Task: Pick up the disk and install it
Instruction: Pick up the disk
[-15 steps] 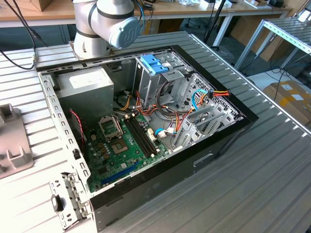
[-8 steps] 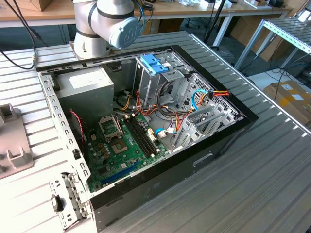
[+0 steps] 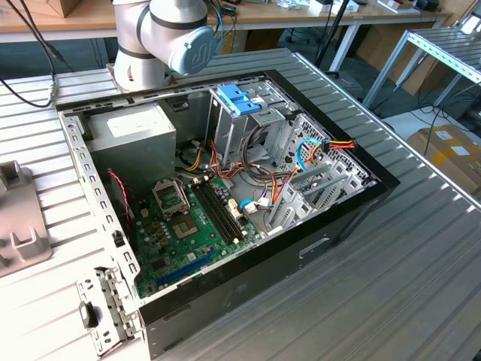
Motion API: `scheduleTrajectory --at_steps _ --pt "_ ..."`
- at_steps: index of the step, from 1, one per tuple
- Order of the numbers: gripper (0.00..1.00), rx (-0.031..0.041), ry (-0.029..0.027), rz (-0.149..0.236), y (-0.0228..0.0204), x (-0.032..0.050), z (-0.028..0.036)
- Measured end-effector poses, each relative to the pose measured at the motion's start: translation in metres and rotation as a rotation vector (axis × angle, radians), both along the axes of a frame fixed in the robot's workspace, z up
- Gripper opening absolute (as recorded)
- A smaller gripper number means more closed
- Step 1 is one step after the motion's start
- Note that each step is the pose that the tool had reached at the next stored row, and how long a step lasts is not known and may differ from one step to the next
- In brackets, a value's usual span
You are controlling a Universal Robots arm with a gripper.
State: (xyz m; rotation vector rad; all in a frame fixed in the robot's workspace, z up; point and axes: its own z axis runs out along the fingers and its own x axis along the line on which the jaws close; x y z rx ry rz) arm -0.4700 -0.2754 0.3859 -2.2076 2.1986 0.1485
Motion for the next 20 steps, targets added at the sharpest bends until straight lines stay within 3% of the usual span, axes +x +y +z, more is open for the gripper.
scheduleTrajectory --at_steps 20 --pt "0.37 0.0 -0.0001 0.0 0.0 0.0 0.007"
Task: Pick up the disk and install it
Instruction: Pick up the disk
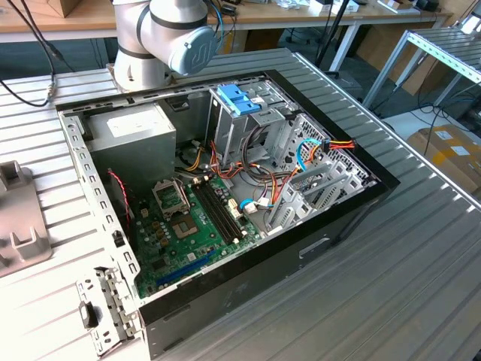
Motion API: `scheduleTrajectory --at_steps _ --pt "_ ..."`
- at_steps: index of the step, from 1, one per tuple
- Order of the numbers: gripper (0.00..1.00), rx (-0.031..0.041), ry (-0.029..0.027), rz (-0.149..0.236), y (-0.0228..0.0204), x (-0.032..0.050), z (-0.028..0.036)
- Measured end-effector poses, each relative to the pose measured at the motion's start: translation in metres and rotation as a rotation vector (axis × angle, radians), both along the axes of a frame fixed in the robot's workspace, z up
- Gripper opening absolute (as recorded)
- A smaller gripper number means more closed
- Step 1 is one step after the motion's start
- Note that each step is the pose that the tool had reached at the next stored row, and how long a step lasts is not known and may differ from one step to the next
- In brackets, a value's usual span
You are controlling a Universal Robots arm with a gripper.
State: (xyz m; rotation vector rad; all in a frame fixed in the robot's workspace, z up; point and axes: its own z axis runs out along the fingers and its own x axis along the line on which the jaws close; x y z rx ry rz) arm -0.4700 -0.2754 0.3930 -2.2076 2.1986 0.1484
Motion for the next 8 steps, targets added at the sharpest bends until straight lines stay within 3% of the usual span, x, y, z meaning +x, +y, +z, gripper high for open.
scheduleTrajectory --at_steps 8 --pt "0.37 0.0002 0.0 0.0 0.0 0.0 0.0047"
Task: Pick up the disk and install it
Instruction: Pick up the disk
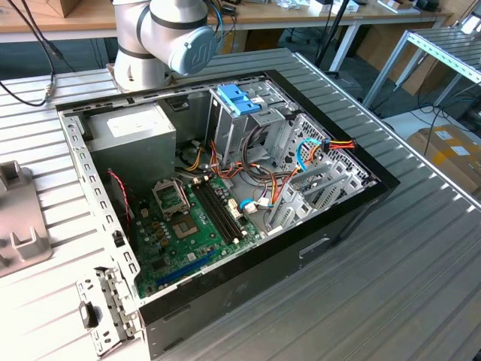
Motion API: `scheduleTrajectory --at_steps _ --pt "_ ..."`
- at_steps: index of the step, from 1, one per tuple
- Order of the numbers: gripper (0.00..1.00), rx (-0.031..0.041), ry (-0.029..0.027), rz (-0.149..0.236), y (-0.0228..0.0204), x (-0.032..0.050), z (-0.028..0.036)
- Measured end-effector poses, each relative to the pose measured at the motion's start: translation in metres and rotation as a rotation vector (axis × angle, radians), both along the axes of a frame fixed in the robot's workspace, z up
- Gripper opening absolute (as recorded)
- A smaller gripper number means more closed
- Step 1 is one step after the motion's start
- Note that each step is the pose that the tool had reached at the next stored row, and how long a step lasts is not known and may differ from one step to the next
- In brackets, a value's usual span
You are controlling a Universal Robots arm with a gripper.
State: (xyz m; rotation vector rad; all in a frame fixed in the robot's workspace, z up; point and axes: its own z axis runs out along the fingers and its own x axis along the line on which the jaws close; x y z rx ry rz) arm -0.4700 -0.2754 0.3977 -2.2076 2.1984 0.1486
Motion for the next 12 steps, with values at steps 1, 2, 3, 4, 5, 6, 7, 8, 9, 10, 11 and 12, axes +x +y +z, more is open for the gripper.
scheduleTrajectory --at_steps 1,2,3,4,5,6,7,8,9,10,11,12 --pt "0.37 0.0 0.0 0.0 0.0 0.0 0.0003" --pt "0.37 0.0001 0.0 0.0 0.0 0.0 0.0005" --pt "0.37 0.0002 -0.0001 0.0 0.0 0.0 0.0008" --pt "0.37 0.0001 0.0 0.0 0.0 0.0 0.001" --pt "0.37 0.0001 0.0001 0.0 0.0 0.0 0.0011" --pt "0.37 0.0001 0.0 0.0 0.0 0.0 0.0011" --pt "0.37 0.0001 0.0003 0.0 0.0 0.0 0.0017" --pt "0.37 0.0001 0.0002 0.0 0.0 0.0 0.0021" --pt "0.37 0.0001 0.0001 0.0 0.0 0.0 0.0025" --pt "0.37 0.0001 0.0 0.0 0.0 0.0 0.0028" --pt "0.37 0.0002 0.0 0.0 0.0 0.0 0.0033" --pt "0.37 0.0001 0.0 0.0 0.0 0.0 0.0037"
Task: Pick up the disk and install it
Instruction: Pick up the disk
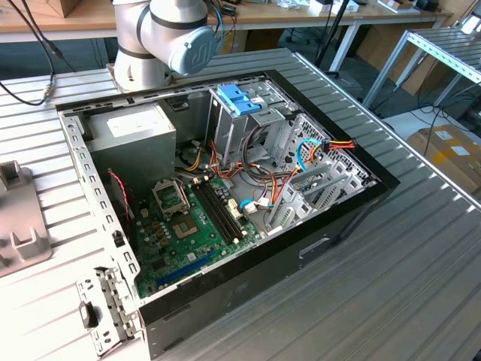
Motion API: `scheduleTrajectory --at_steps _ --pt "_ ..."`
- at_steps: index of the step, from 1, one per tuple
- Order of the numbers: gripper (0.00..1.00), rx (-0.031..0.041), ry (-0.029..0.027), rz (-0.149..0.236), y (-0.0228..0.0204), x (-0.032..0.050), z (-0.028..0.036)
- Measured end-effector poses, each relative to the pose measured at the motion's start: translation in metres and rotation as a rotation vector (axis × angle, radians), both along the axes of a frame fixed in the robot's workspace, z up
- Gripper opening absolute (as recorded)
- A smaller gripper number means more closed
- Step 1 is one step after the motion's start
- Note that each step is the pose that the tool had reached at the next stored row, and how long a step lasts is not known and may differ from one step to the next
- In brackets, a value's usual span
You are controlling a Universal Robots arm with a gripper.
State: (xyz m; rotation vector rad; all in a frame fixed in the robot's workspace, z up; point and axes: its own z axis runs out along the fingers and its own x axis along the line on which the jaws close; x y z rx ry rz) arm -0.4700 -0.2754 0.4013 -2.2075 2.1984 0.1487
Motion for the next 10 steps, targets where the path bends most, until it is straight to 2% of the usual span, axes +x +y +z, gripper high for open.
scheduleTrajectory --at_steps 10 --pt "0.37 0.0003 -0.0001 0.0 0.0 0.0 0.0043"
